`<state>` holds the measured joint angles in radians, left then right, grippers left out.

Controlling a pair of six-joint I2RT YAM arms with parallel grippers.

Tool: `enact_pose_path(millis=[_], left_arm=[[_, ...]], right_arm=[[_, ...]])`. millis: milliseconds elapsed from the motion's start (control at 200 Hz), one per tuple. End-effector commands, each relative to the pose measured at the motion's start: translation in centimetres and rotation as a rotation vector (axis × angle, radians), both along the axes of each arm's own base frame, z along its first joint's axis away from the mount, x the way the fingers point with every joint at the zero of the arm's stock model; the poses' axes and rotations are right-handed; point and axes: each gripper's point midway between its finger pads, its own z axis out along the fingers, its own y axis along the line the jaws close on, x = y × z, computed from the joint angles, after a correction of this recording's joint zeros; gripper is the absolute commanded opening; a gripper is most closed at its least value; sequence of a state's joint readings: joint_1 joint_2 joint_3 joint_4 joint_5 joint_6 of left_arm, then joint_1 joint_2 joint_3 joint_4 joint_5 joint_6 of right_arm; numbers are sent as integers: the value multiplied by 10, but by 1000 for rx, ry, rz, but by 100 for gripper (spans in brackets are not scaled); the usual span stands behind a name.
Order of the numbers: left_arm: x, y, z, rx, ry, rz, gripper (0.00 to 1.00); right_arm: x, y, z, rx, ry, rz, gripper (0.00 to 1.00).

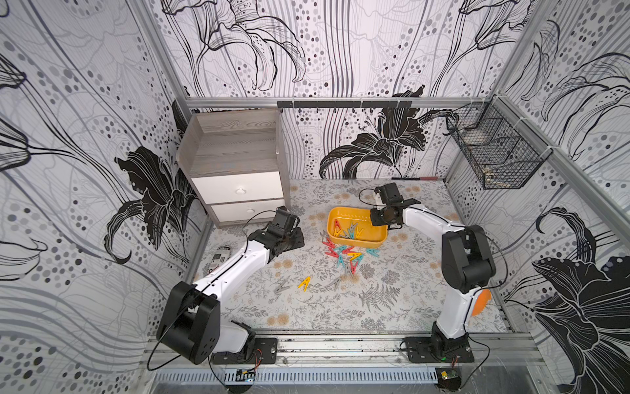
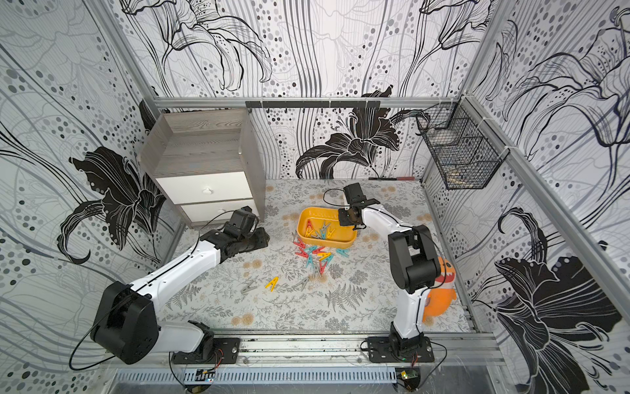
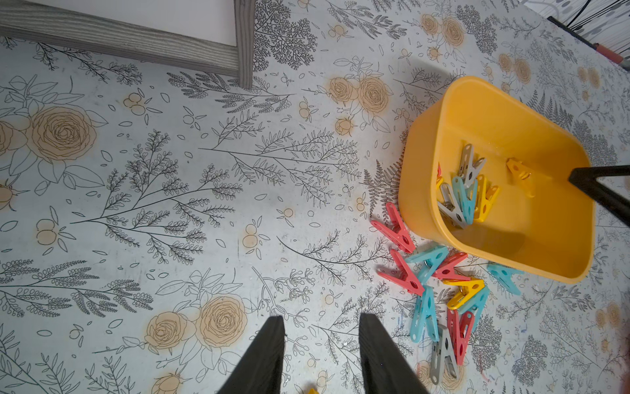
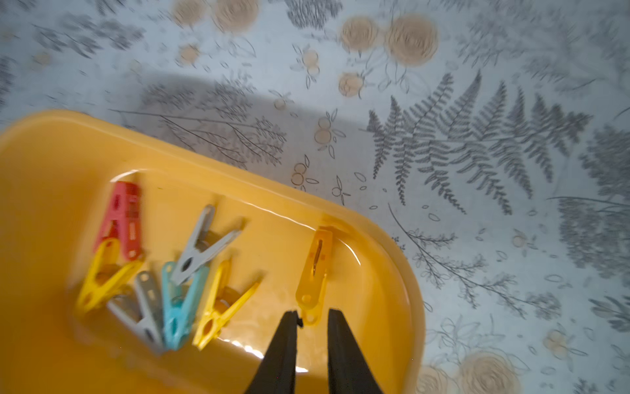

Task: Put the clothespins into the storage box
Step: Place the clothespin in the storage box, then pick up the clothespin from the center of the board.

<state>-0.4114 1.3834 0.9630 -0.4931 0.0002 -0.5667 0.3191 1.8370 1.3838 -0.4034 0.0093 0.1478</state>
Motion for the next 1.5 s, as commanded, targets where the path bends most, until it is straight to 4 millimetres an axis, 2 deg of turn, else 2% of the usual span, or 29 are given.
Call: enact_pose_path(millis=[0, 10, 25, 85, 295, 391, 481, 601, 811, 946, 1086, 1497], left_arm=[[8, -4, 7, 6, -25, -11, 41], [8, -4, 7, 5, -25, -10, 41], [8, -4, 6, 5, -23, -12, 41], [10, -5, 7, 5, -26, -14, 41], [13, -5, 7, 17, -23, -17, 41], [14, -5, 6, 19, -24, -14, 42], [14, -5, 6, 18, -25, -13, 42], [14, -5, 7, 18, -23, -12, 42], [13, -2, 10, 27, -28, -7, 42], [12, -1, 10, 32, -29, -5, 43], [12, -1, 11, 30, -32, -6, 43], [8, 7, 9, 64, -35, 4, 43]], right_arm=[[-29, -1, 35, 48, -46, 38, 21], [-32, -1, 30, 45, -33, 40, 21], [-37, -3, 38, 51, -48, 43, 21], [-59, -7, 36, 60, -35, 52, 21], [-130, -13, 15, 153, 38, 60, 22], [-152, -8, 1, 176, 70, 74, 22], [-162, -7, -18, 159, 105, 72, 23], [-162, -1, -39, 139, 113, 79, 24], [-149, 5, -59, 33, 87, 95, 28], [-142, 13, -62, 32, 88, 109, 35], [-133, 9, -64, -10, 92, 80, 39], [-126, 20, -82, -5, 140, 103, 36]])
